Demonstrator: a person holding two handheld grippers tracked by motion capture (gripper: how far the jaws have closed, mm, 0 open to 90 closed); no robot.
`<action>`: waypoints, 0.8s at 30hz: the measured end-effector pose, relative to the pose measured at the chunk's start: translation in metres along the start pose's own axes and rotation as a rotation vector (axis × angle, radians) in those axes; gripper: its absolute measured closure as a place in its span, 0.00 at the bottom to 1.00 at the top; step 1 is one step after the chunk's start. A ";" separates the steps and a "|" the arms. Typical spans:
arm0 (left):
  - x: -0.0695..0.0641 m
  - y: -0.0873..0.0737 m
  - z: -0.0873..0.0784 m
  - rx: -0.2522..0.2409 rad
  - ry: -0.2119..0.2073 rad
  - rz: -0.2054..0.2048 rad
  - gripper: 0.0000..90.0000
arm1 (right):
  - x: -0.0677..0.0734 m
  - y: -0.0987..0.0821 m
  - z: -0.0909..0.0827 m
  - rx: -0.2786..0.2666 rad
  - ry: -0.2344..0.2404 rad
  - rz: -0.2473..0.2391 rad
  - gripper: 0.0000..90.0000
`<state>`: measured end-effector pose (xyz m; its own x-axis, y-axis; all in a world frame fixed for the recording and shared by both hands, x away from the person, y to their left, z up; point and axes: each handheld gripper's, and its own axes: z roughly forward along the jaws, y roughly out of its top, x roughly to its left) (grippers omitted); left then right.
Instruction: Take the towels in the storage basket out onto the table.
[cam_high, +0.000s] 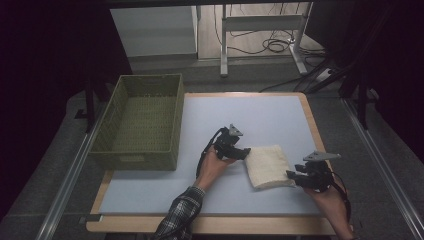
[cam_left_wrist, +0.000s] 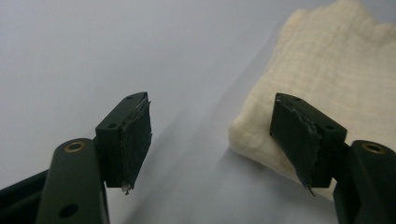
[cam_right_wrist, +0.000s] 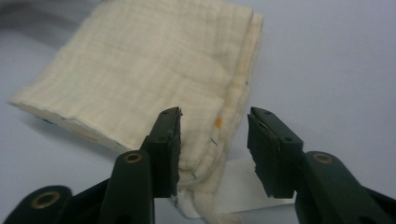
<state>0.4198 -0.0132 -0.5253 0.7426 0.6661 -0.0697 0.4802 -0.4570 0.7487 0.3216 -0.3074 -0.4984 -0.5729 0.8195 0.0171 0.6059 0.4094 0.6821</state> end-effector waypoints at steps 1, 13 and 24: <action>0.000 -0.001 0.002 0.008 -0.011 -0.005 0.36 | -0.001 -0.002 0.003 0.010 0.008 0.010 0.58; 0.004 0.009 0.004 0.130 -0.059 -0.009 0.40 | 0.003 -0.008 0.012 0.054 0.061 0.060 0.77; 0.005 0.012 0.005 0.177 -0.111 0.002 0.55 | 0.003 -0.009 0.012 0.046 0.109 0.084 0.90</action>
<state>0.4314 -0.0185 -0.5200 0.7859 0.6003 -0.1482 0.5461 -0.5613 0.6219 0.3213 -0.3041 -0.5139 -0.5742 0.8042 0.1533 0.6775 0.3617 0.6405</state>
